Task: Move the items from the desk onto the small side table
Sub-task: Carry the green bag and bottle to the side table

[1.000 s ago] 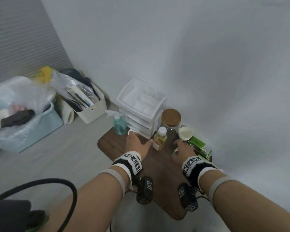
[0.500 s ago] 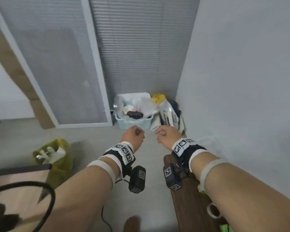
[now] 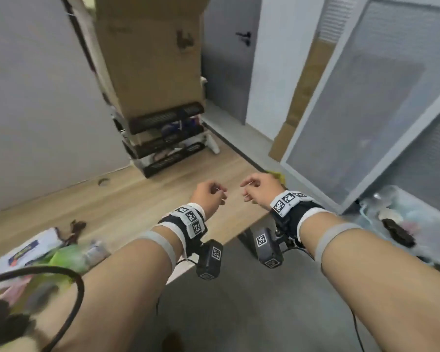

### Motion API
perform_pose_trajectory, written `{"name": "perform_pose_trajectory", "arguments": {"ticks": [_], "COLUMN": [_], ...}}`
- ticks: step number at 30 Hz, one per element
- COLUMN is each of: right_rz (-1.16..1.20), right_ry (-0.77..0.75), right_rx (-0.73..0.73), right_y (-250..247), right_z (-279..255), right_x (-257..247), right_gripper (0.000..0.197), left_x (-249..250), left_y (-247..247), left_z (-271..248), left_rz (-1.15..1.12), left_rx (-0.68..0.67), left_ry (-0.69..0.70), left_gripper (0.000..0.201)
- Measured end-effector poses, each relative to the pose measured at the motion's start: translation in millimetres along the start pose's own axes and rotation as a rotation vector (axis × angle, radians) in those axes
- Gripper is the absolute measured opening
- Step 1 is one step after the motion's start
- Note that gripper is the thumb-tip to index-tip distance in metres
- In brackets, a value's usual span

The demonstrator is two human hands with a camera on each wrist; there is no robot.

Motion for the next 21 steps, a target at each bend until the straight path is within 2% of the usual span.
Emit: {"name": "perform_pose_trajectory", "arguments": {"ticks": [7, 9, 13, 16, 18, 21], "right_rz": [-0.253, -0.366, -0.504, -0.661, -0.782, -0.873], "right_ry": [-0.239, -0.305, -0.424, -0.493, -0.539, -0.597], "right_rx": [-0.388, -0.451, -0.593, -0.693, -0.72, -0.707], "right_y": [232.6, 284.7, 384.1, 436.5, 464.7, 489.2], "right_z": [41.0, 43.5, 35.4, 21.8, 15.3, 10.3], "right_x": [-164.5, -190.6, -226.1, -232.3, -232.7, -231.0], "right_gripper": [0.012, 0.01, 0.042, 0.067, 0.08, 0.087], "left_x": [-118.2, -143.8, -178.8, -209.3, -234.6, -258.3], "left_y": [-268.8, -323.0, -411.7, -440.6, -452.2, -451.5], "left_z": [-57.4, -77.3, -115.8, -137.8, -153.5, -168.0], "left_rz": [0.015, 0.076, 0.271, 0.416, 0.456, 0.542], "left_rx": [0.41, 0.486, 0.648, 0.602, 0.534, 0.38], "left_ry": [-0.188, -0.231, -0.28, -0.42, -0.552, -0.634], "left_gripper": [0.021, 0.014, 0.017, 0.025, 0.046, 0.083]}}
Point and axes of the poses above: each hand's wrist, its own z-axis towards the middle knuckle, its own y-axis out of the palm, x = y × z, the point moved 9 cm from there along z, towards the middle knuckle, and after that the axes turned 9 degrees about -z, right-handed, at the moved point
